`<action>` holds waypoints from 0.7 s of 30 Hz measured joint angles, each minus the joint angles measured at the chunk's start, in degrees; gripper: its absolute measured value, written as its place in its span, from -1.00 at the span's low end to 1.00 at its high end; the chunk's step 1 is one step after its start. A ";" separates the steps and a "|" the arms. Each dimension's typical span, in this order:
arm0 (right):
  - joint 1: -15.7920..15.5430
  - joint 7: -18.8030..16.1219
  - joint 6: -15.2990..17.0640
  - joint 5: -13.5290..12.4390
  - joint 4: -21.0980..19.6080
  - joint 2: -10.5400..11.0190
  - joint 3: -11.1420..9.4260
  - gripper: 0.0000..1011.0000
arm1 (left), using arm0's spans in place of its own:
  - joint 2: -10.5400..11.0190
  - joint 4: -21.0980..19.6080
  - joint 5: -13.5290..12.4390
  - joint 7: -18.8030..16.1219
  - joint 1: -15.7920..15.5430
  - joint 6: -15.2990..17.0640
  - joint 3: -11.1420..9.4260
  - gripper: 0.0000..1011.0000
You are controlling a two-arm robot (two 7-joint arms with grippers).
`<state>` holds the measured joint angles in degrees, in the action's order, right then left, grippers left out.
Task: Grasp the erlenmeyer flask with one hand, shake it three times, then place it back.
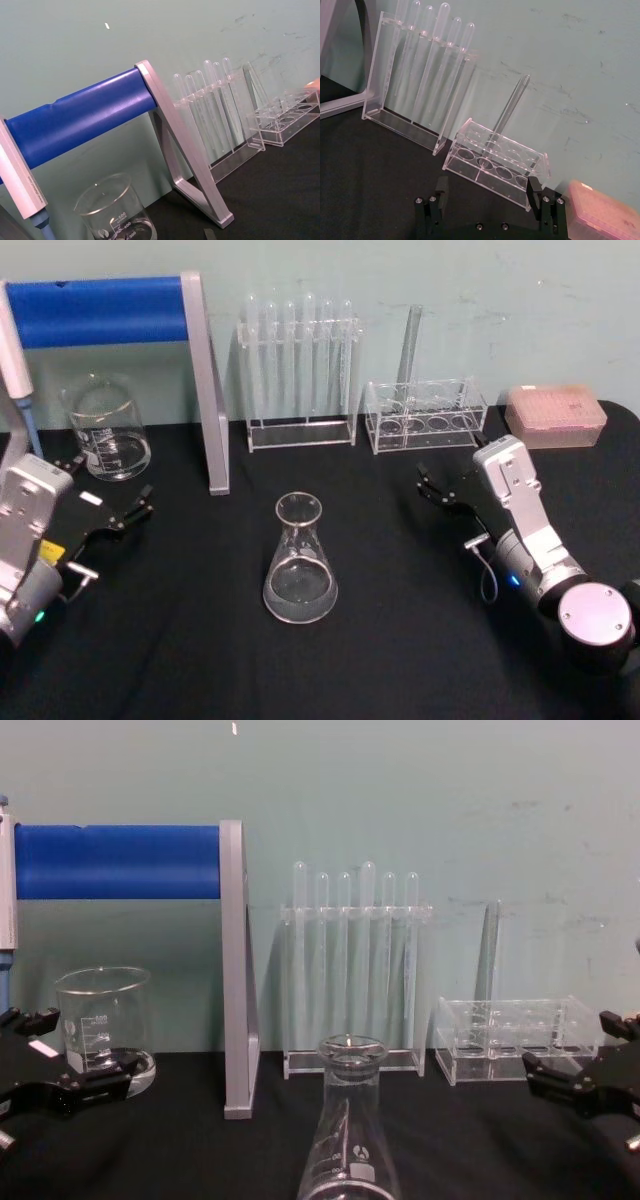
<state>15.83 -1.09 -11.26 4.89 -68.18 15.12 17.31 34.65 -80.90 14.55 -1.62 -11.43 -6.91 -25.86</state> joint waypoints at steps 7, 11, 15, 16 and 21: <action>0.00 0.00 0.00 0.00 0.00 0.00 0.00 0.98 | 0.00 0.00 0.00 0.00 0.00 0.00 0.00 0.98; 0.00 0.00 0.00 0.00 0.00 0.00 0.00 0.98 | 0.00 0.00 0.00 0.00 0.00 0.00 0.00 0.98; 0.00 0.00 0.00 0.00 0.00 0.00 0.00 0.98 | 0.00 0.00 0.00 0.00 0.00 0.00 0.00 0.98; 0.00 0.00 0.00 0.00 0.00 0.00 0.00 0.98 | 0.00 0.00 0.00 0.00 0.00 0.00 0.00 0.98; 0.00 0.00 0.00 0.00 0.00 0.00 0.00 0.98 | 0.00 0.00 0.00 0.00 0.00 0.00 0.00 0.98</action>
<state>15.83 -1.09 -11.26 4.89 -68.18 15.12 17.30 34.65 -80.90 14.55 -1.62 -11.43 -6.91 -25.86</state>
